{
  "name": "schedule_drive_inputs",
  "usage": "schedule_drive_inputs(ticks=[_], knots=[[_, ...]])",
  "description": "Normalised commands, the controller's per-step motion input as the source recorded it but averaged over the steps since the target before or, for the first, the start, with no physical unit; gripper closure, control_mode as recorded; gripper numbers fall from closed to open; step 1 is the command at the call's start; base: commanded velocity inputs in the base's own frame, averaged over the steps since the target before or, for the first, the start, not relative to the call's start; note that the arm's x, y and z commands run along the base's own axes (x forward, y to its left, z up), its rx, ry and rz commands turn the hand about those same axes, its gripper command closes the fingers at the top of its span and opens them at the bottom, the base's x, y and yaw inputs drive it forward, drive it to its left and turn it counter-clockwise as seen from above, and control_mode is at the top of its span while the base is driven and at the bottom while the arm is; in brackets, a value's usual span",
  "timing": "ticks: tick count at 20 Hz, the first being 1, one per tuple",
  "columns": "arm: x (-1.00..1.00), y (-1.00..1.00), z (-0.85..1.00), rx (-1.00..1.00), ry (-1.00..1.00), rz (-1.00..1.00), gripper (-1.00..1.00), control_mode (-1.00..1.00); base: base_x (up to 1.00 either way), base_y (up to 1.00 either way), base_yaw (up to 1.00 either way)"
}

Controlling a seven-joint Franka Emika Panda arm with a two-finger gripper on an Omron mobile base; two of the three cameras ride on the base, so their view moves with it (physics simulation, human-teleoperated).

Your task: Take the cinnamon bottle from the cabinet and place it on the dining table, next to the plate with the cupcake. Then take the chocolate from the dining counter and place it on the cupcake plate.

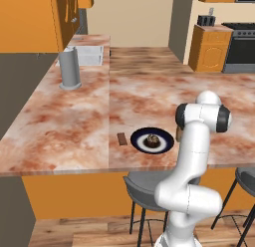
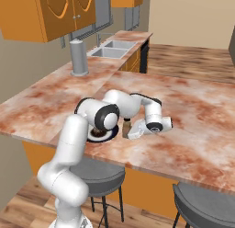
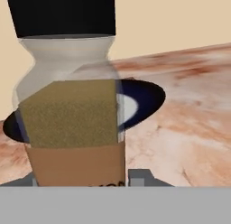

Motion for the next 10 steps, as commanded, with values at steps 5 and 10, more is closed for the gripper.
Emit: schedule_drive_inputs(ticks=[5,10], knots=[[0.09,-0.02,-0.33,0.00,-0.06,0.00,-1.00,-1.00,0.00,0.00,0.00],[0.17,-0.02,-0.04,0.00,-0.01,0.00,-1.00,-1.00,0.00,0.00,0.00]])
